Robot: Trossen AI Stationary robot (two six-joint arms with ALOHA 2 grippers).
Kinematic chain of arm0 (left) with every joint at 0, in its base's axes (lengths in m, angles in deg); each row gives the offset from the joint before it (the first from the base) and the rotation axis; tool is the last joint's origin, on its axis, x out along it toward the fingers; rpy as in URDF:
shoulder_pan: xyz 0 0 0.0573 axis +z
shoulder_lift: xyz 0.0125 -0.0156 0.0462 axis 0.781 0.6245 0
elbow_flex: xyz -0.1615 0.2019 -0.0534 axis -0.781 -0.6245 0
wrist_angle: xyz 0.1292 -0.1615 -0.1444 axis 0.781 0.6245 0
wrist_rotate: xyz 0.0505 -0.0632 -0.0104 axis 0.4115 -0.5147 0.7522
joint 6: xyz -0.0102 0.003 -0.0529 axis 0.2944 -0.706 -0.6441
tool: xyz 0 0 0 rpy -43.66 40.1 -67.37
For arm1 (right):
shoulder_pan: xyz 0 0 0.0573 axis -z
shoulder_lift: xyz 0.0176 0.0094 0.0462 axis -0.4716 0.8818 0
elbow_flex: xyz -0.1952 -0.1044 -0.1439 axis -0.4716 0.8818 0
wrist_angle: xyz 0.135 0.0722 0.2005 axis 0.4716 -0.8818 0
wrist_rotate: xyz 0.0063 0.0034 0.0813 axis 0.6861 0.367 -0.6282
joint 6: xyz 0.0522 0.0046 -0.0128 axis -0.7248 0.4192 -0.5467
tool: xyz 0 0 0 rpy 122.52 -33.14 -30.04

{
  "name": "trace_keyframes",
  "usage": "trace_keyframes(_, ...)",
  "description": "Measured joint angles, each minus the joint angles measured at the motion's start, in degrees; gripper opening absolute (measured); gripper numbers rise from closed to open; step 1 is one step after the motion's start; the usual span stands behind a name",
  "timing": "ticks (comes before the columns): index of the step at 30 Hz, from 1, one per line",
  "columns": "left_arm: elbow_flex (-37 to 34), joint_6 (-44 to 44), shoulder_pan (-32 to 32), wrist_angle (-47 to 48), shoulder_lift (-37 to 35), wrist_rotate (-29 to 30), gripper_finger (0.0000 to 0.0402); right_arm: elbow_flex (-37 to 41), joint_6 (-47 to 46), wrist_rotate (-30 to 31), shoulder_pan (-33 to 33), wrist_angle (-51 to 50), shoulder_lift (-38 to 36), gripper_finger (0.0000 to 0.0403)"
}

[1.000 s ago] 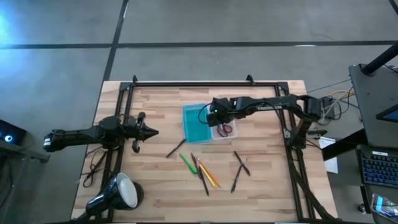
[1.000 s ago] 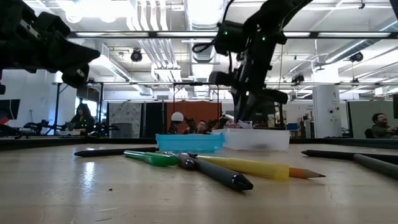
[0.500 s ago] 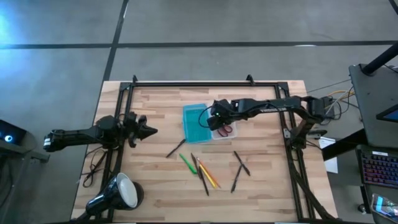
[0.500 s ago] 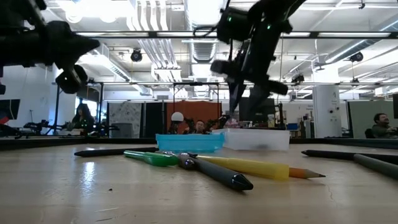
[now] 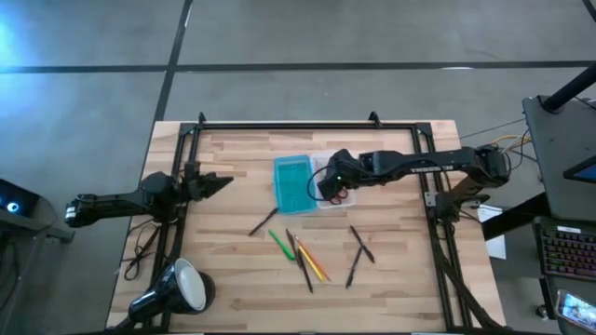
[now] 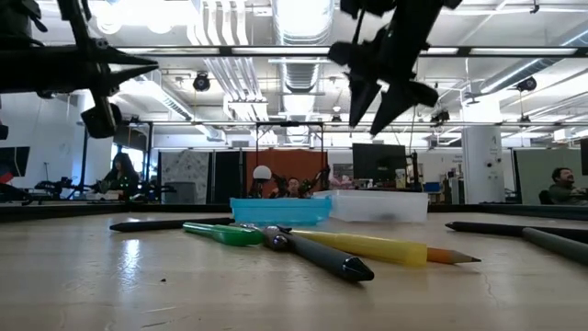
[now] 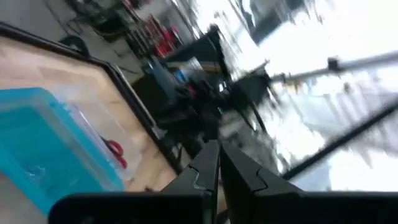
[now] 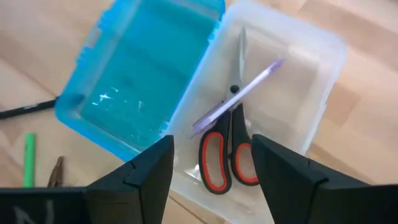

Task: Pick & place school supplies into a supply box
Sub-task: Put the black pen into the blue supply box

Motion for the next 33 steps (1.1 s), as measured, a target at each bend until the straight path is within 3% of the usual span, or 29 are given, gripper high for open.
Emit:
trace_keyframes(5, -0.6, -5.8, 0.0, -6.6, 0.0, 0.1, 0.0000, 0.0, 0.1, 2.7, -2.4, -1.2, -3.2, 0.0205)
trace_keyframes(8, -0.7, -3.9, 0.0, -12.0, 0.0, 0.2, 0.0000, 0.0, -0.3, 3.8, -3.0, -2.1, -4.7, 0.0205)
trace_keyframes(16, 0.3, -0.9, 0.0, -11.0, 0.8, 9.9, 0.0000, 0.0, 1.9, 3.9, -3.1, -5.8, -7.3, 0.0203)
trace_keyframes(22, 9.5, -1.3, -0.1, 11.2, 7.5, 9.9, 0.0034, 0.5, 5.9, 4.3, -3.0, -8.9, -9.6, 0.0198)
trace_keyframes(28, 20.7, 5.3, -0.1, 23.5, 20.2, 9.9, 0.0092, 4.3, 8.2, 4.3, -2.9, -8.8, -13.6, 0.0198)
trace_keyframes(33, 28.0, 5.5, -0.1, 38.6, 30.8, 7.5, 0.0109, 10.8, 8.6, 5.4, -2.9, -8.5, -18.3, 0.0198)
